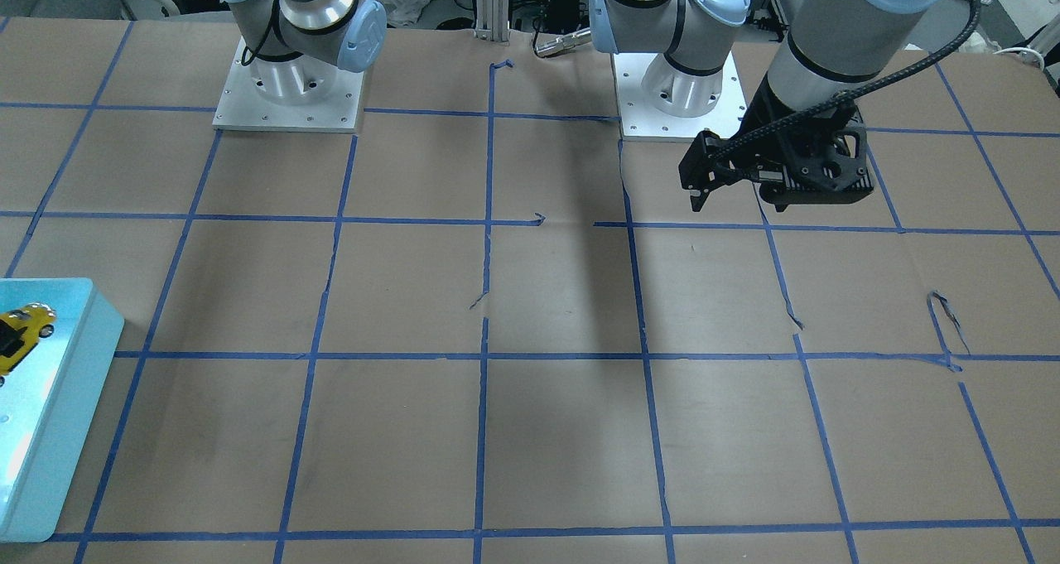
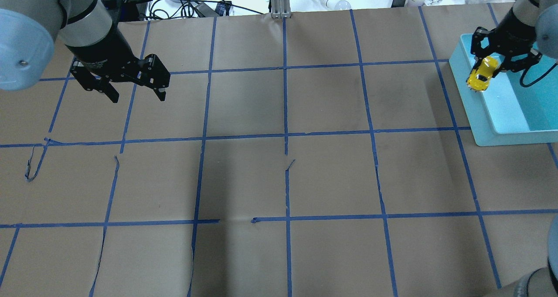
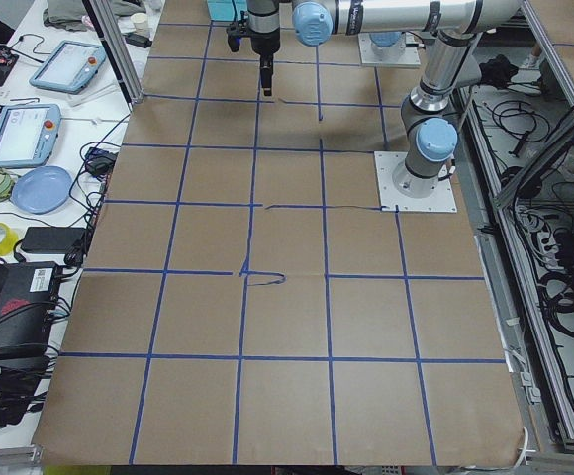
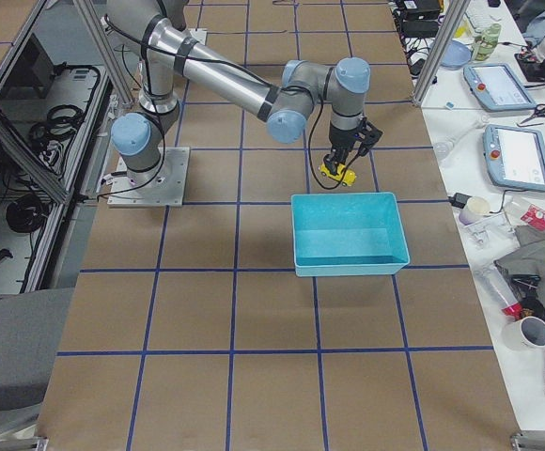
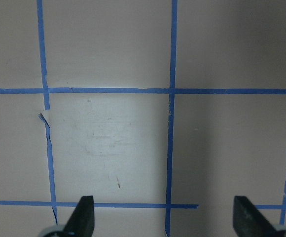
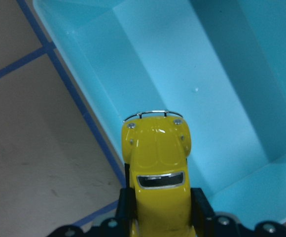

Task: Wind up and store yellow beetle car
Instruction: 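Lift the car and lower it into the blue bin with the right gripper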

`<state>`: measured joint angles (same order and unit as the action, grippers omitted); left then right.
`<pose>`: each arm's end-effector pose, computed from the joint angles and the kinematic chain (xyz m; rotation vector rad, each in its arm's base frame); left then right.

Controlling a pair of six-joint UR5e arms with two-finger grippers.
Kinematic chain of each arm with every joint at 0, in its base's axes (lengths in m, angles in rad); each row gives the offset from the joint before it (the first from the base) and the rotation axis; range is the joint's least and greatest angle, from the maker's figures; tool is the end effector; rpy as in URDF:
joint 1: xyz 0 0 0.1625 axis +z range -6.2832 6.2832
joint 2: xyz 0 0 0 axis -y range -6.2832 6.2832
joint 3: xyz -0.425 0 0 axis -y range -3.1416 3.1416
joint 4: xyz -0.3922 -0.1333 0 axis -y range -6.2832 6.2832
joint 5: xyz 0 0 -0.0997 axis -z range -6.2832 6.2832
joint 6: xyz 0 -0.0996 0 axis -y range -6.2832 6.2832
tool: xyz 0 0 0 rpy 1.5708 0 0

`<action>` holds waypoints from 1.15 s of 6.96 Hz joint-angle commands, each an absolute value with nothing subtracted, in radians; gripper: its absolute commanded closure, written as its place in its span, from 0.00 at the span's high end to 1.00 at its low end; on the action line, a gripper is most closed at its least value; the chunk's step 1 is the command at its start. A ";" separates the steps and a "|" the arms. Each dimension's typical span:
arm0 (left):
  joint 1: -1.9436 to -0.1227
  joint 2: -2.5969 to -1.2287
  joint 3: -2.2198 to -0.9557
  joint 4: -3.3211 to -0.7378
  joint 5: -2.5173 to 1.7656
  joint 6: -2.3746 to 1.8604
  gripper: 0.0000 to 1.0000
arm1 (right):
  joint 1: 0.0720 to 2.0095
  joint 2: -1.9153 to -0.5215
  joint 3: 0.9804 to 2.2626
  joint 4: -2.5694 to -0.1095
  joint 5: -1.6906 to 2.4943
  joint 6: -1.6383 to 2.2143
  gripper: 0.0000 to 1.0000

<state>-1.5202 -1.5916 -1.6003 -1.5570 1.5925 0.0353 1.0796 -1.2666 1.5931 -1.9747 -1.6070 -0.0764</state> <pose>-0.1059 -0.5025 0.4645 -0.0233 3.1208 0.0584 -0.1714 -0.5954 0.3507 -0.6371 -3.0171 0.0990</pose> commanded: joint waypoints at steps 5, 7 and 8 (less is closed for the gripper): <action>-1.519 -1.591 -1.603 -1.557 1.594 0.037 1.00 | 0.971 -1.048 1.595 -2.266 -1.562 -0.515 0.09; -1.519 -1.591 -1.603 -1.555 1.592 0.037 1.00 | 0.971 -1.028 1.608 -2.272 -1.562 -0.555 0.20; -1.519 -1.592 -1.601 -1.555 1.594 0.034 1.00 | 0.971 -1.023 1.612 -2.298 -1.563 -0.557 0.33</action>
